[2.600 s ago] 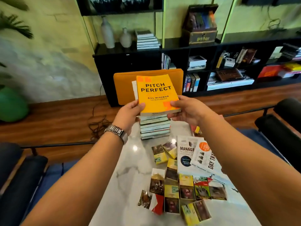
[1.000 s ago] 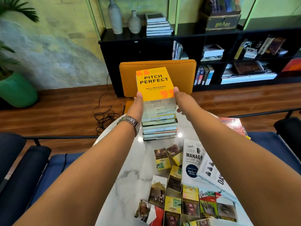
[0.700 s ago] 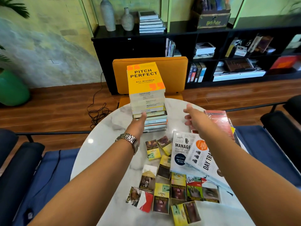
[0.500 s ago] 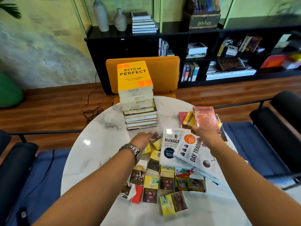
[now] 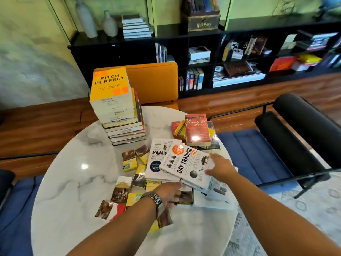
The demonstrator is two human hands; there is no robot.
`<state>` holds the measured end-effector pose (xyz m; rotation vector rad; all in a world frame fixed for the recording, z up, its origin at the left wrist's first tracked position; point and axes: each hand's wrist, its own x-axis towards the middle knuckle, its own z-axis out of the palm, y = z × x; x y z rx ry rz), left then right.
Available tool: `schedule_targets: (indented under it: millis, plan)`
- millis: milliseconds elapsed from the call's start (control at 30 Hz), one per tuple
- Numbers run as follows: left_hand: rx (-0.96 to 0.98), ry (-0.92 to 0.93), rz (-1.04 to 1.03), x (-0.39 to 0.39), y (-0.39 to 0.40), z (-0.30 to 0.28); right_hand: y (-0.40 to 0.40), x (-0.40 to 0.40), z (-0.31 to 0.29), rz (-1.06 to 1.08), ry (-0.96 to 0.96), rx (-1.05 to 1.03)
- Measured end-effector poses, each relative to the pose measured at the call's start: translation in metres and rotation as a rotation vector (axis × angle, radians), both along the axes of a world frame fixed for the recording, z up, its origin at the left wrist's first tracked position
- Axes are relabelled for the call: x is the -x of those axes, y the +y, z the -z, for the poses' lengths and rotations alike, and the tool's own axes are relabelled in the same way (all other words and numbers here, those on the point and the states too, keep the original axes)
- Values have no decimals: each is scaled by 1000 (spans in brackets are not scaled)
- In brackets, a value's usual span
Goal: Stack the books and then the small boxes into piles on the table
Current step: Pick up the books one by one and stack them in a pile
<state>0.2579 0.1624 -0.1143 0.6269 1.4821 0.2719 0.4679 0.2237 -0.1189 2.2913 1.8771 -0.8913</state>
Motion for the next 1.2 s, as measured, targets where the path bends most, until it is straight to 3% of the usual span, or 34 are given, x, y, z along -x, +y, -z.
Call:
schedule_targets:
  millis: [200, 367, 467, 533, 633, 733, 933, 1200]
  plan:
    - [82, -166, -155, -21, -15, 8, -30, 7, -2, -62, -59, -61]
    - [-79, -86, -361, -22, -29, 12, -52, 18, 1, 38, 218, -14]
    - [-165, -137, -511, -10, -37, 8, -54, 21, -8, 62, 329, 55]
    - [-195, -194, -567, -2, -38, 3, -55, 21, -11, 196, 532, 118]
    - [-229, -260, -623, 10, -41, -5, -59, 26, -9, 445, 1038, 280]
    - [-261, -269, -614, 22, -43, -14, -62, 36, -8, 420, 1243, 331]
    - [-485, -212, -592, 56, -28, -53, -50, 69, -37, 376, 1500, 153]
    - [-894, -160, -576, 103, 8, -128, -7, 123, -131, 146, 1528, -67]
